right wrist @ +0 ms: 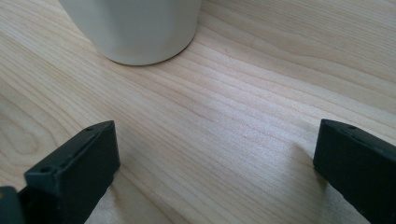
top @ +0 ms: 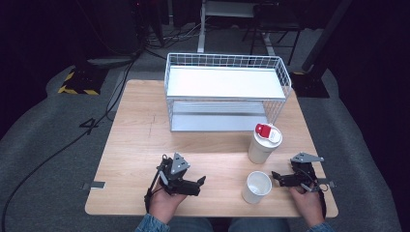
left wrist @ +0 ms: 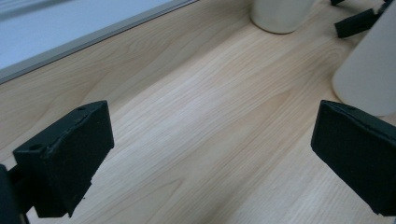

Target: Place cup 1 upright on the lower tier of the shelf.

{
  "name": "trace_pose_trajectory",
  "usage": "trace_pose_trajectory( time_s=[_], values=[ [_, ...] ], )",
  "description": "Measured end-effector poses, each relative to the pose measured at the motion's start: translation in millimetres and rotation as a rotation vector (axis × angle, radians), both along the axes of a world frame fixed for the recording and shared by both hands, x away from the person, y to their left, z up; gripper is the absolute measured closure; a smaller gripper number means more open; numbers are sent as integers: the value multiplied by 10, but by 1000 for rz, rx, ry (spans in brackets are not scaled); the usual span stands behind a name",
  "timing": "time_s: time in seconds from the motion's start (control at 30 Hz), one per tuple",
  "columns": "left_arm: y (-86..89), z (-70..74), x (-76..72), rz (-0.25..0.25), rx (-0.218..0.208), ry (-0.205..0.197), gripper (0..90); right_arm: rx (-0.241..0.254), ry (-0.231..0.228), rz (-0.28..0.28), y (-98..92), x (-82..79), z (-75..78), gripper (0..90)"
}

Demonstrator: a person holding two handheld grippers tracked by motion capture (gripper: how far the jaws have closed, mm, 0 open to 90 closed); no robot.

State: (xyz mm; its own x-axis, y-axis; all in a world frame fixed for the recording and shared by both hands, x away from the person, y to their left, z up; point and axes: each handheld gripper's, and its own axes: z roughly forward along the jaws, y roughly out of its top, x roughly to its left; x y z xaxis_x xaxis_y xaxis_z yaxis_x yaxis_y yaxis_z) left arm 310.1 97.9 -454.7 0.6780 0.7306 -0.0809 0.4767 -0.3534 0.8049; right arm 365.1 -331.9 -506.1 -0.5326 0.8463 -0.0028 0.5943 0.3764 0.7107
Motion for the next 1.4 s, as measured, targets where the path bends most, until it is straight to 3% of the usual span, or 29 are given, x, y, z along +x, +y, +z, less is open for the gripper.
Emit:
trace_pose_trajectory(
  time_s=[0.27,0.4,0.57,0.83,1.2,1.27,1.4],
  values=[
    [-279,18,-57,-114,1,-23,0,1,0,1,0,1,0,6],
    [-434,28,-106,-174,-22,-27,1,0,0,-2,2,0,0,6],
    [-566,21,-136,-213,-21,-33,0,1,1,-1,2,0,0,6],
    [-823,-29,-182,-304,-62,-41,1,0,1,-7,4,1,1,7],
    [-1086,-112,-163,-376,-111,-36,1,1,1,-7,4,1,0,6],
    [-1134,-151,-149,-390,-104,-30,0,1,1,-7,4,1,0,6],
    [-1186,-187,-126,-394,-119,-25,1,0,1,-7,4,1,1,6]
  ],
)
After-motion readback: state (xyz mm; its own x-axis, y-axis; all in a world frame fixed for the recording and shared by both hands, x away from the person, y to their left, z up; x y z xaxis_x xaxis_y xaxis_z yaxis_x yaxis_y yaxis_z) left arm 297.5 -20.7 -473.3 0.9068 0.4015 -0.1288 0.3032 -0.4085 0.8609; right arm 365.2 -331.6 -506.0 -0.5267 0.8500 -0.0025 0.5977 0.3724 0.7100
